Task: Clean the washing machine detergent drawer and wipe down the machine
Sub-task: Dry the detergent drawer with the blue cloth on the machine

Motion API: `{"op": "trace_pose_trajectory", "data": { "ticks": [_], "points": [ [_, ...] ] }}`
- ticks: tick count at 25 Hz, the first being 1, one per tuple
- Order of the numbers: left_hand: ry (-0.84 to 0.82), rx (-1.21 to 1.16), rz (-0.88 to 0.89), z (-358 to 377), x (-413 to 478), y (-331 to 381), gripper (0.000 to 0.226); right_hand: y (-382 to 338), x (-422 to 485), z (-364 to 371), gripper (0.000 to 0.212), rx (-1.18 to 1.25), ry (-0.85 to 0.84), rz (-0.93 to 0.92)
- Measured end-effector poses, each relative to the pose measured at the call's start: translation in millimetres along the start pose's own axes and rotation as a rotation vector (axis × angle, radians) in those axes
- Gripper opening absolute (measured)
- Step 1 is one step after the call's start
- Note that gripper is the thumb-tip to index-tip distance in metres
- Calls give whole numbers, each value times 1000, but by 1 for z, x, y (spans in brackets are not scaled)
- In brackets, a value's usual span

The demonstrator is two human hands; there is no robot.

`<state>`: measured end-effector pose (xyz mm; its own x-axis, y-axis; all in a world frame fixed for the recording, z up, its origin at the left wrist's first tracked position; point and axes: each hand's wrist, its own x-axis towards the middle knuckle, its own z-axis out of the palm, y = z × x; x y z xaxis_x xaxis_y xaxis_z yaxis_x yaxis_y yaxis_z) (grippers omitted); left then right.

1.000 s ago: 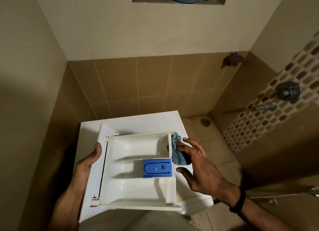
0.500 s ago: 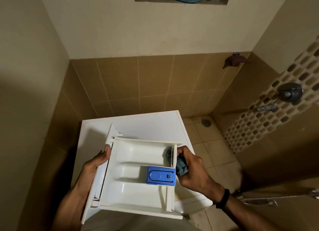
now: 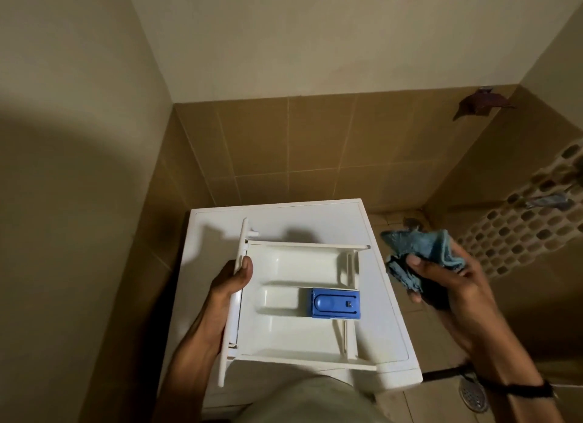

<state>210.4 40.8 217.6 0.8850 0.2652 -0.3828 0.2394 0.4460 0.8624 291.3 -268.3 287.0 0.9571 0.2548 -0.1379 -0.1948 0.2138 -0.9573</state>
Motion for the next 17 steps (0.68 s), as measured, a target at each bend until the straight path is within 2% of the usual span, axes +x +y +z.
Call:
{"op": "trace_pose_trajectory", "data": {
  "ticks": [2,4,6,7,9,11,13,15,16,17],
  "points": [
    [0,-23,19,0,2,-3,92,-1,-7,35,21,-258,-107,-156],
    [-5,-19,56,6,3,-6,81,20,-6,64,34,-764,-117,-403],
    [-6,-7,126,14,1,-9,82,46,6,85,36,-1198,44,-645],
    [1,2,171,17,0,-11,85,56,13,91,29,-1267,151,-692],
    [28,18,245,20,-2,-14,79,64,28,99,22,-1292,321,-668],
    [37,0,275,21,-2,-16,66,70,43,104,9,-1311,446,-521],
    [40,33,290,25,-2,-15,58,74,48,115,24,-1307,516,-363],
    [49,58,268,26,0,-15,64,80,47,134,19,-1241,432,-333],
    [53,50,250,25,3,-17,70,83,43,145,12,-1192,322,-313],
    [51,23,233,24,6,-19,77,85,39,153,15,-1164,184,-292]
  ]
}}
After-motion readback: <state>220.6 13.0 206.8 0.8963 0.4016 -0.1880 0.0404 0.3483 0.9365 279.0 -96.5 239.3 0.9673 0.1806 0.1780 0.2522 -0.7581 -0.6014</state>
